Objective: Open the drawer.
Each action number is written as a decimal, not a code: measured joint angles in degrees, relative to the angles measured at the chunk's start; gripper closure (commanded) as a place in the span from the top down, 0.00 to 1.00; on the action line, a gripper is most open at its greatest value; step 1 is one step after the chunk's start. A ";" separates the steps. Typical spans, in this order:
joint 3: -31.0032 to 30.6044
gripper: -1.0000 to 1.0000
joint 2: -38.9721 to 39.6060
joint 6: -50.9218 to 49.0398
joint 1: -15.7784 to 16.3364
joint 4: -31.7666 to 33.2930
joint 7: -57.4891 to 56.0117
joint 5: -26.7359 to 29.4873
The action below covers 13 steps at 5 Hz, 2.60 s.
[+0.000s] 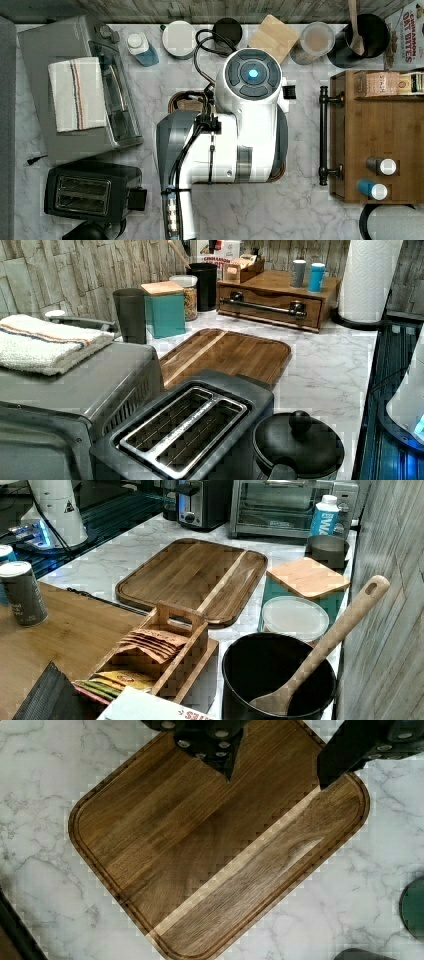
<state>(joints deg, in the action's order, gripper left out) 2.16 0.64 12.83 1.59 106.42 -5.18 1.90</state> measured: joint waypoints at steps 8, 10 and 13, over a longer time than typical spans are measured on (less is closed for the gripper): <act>7.09 1.00 2.03 14.69 -5.37 11.30 -49.54 0.09; 10.43 1.00 5.45 27.21 -10.80 11.64 -63.70 0.06; 12.00 1.00 7.67 34.45 -14.48 14.21 -64.71 0.09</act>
<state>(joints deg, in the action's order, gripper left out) 14.16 8.31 47.28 -12.90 120.63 -69.89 1.99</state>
